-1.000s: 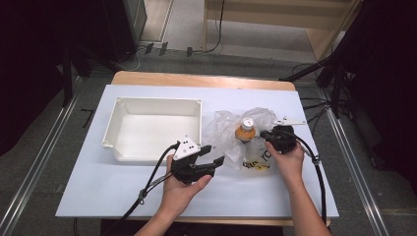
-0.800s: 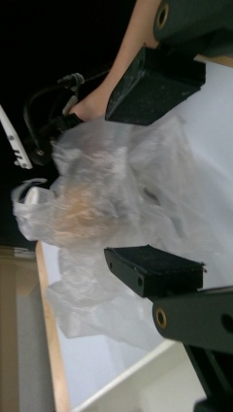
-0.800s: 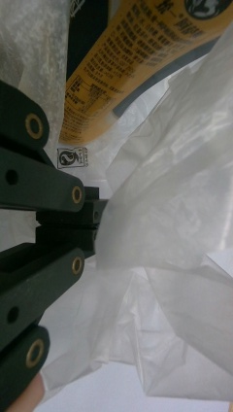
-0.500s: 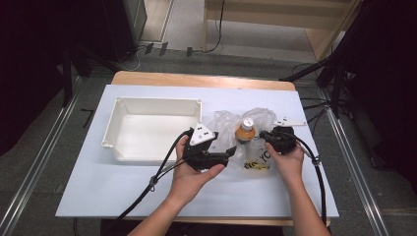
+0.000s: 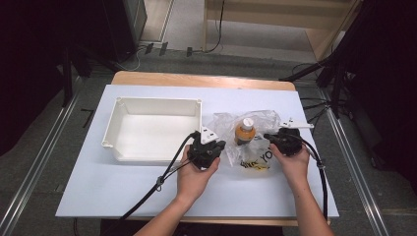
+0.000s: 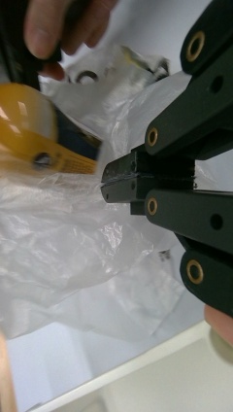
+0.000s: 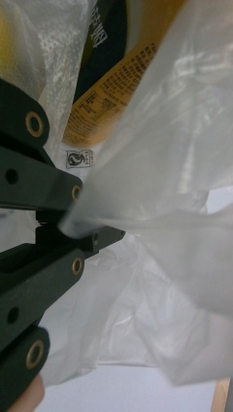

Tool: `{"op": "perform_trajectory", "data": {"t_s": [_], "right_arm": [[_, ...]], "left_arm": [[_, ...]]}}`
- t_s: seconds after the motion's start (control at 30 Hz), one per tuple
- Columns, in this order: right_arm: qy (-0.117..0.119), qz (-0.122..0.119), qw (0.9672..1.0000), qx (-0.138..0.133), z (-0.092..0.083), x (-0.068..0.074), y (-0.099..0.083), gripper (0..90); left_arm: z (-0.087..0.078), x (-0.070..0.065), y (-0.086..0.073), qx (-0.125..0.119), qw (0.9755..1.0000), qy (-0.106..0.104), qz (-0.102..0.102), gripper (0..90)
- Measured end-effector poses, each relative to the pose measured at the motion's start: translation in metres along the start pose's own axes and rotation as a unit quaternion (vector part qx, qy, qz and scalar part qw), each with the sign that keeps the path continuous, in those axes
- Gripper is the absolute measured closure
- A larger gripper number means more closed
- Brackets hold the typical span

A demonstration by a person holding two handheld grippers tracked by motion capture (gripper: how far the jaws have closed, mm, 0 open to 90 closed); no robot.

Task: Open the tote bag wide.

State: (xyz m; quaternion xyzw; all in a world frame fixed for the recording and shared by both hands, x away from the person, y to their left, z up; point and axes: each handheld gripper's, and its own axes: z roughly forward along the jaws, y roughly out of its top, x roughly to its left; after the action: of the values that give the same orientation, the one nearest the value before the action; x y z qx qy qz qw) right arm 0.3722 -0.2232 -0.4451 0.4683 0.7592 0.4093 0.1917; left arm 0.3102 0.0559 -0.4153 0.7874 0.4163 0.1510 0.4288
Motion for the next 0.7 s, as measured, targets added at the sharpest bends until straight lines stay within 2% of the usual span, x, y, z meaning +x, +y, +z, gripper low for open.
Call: {"op": "perform_trajectory", "data": {"t_s": [0.07,0.13,0.47,0.53,0.57,0.7], "right_arm": [[-0.001,0.000,1.0000,0.001,0.000,0.000,-0.001,90.0],[-0.002,0.000,1.0000,0.003,-0.001,-0.002,-0.002,90.0],[-0.013,-0.001,0.9999,0.009,-0.003,-0.008,-0.006,90.0],[-0.013,0.000,0.9999,0.009,-0.002,-0.009,-0.007,90.0],[-0.023,0.003,0.9996,0.019,0.000,-0.010,-0.009,90.0],[-0.024,0.009,0.9994,0.022,0.002,-0.011,-0.013,90.0]], "left_arm": [[0.003,-0.003,-0.006,0.009,0.9997,0.016,0.017,90.0],[0.008,-0.006,-0.014,0.019,0.9992,0.020,0.028,90.0],[0.016,-0.004,-0.033,0.045,0.9984,0.021,0.026,90.0],[0.016,-0.006,-0.035,0.052,0.9977,0.027,0.035,90.0],[0.019,-0.005,-0.037,0.061,0.9973,0.025,0.034,90.0],[0.023,-0.003,-0.040,0.073,0.9965,0.025,0.032,90.0]]}}
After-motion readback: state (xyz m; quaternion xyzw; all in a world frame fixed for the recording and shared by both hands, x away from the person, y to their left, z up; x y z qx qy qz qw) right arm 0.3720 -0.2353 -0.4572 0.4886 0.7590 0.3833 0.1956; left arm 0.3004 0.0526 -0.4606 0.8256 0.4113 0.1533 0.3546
